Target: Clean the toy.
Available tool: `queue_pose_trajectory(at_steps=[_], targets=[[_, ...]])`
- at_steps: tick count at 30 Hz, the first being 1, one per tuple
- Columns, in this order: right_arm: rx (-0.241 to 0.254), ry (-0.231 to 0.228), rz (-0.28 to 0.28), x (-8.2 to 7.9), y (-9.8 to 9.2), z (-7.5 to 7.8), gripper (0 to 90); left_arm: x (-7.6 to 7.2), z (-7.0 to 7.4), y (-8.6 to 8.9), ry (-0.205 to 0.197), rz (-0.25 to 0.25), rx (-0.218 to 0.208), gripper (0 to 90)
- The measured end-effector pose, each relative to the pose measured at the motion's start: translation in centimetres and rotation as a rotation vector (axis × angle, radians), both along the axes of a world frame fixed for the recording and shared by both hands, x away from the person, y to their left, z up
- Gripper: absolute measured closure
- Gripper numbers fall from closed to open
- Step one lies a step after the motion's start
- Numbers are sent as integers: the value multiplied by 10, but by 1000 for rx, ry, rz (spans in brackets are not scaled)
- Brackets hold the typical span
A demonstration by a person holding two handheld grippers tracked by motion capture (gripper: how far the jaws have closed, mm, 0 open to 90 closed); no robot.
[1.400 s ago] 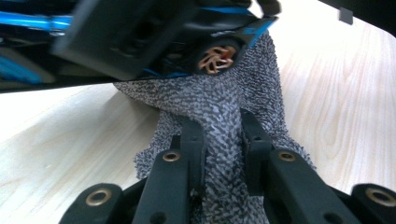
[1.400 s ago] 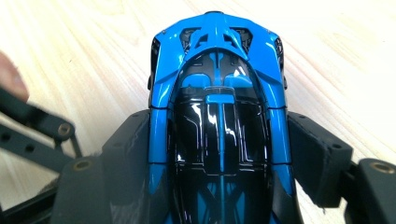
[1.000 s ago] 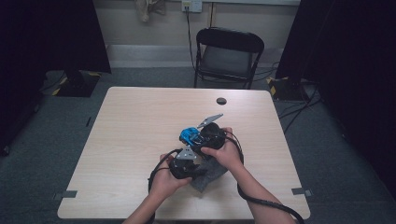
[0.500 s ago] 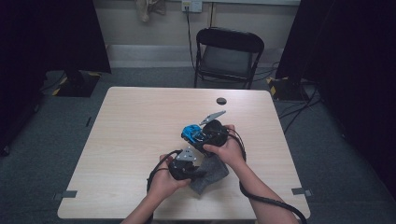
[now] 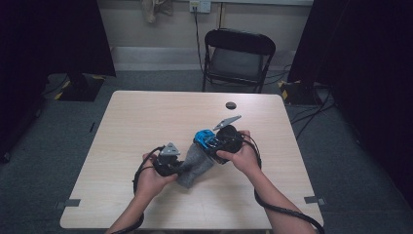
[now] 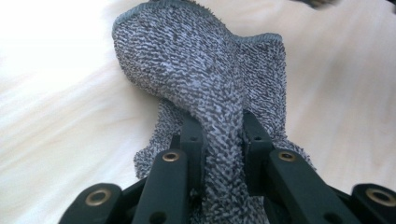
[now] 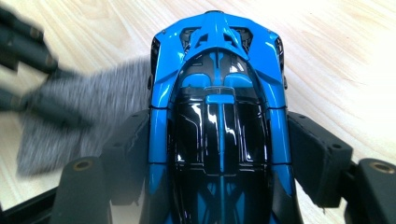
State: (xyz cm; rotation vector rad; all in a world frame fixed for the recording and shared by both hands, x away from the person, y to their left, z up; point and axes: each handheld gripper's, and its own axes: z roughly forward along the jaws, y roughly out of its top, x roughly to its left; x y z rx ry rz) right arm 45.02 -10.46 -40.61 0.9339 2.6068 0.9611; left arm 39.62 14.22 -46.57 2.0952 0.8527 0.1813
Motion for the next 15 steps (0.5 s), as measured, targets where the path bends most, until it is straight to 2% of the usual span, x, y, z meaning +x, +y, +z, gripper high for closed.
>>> queue_pose_trajectory(at_steps=[3,5,9,15], targets=[[4,2,10,-2,1,0,288,4,1,11,-13,36,-14,756],[1,0,19,-3,2,1,288,7,0,17,-11,49,3,756],[-2,0,33,-6,4,1,288,11,-1,27,-12,93,4,756],[-5,4,49,-10,7,-1,288,16,2,33,-30,136,9,756]])
